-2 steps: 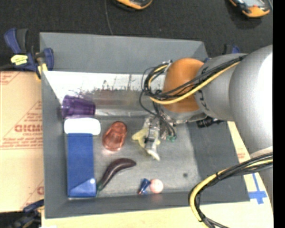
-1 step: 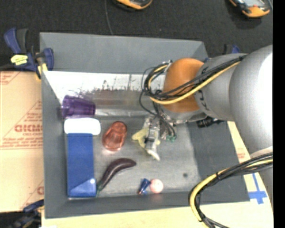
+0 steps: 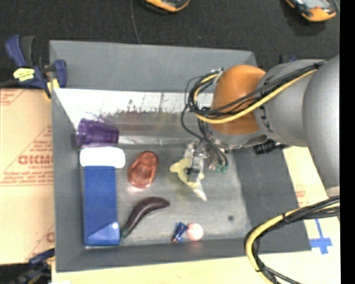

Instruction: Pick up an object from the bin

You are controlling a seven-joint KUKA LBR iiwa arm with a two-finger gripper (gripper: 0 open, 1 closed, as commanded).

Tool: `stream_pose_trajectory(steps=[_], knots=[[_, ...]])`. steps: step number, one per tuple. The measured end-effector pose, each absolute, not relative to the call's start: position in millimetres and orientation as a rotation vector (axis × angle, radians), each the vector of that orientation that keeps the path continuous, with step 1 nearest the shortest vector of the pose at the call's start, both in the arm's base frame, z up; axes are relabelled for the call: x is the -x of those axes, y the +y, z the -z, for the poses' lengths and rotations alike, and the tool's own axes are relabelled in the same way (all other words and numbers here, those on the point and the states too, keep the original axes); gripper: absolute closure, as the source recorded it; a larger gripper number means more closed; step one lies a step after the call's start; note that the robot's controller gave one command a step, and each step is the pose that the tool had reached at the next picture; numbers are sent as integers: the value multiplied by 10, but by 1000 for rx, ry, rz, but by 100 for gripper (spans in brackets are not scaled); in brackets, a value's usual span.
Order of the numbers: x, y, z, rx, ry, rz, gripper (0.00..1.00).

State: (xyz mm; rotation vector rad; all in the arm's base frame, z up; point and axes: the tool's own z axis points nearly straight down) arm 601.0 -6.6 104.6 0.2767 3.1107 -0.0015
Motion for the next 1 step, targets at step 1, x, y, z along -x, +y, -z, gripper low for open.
stream_pose_trajectory(steps=[1], knots=[[-6034, -75, -1317, -272, 3106, 0, 100]])
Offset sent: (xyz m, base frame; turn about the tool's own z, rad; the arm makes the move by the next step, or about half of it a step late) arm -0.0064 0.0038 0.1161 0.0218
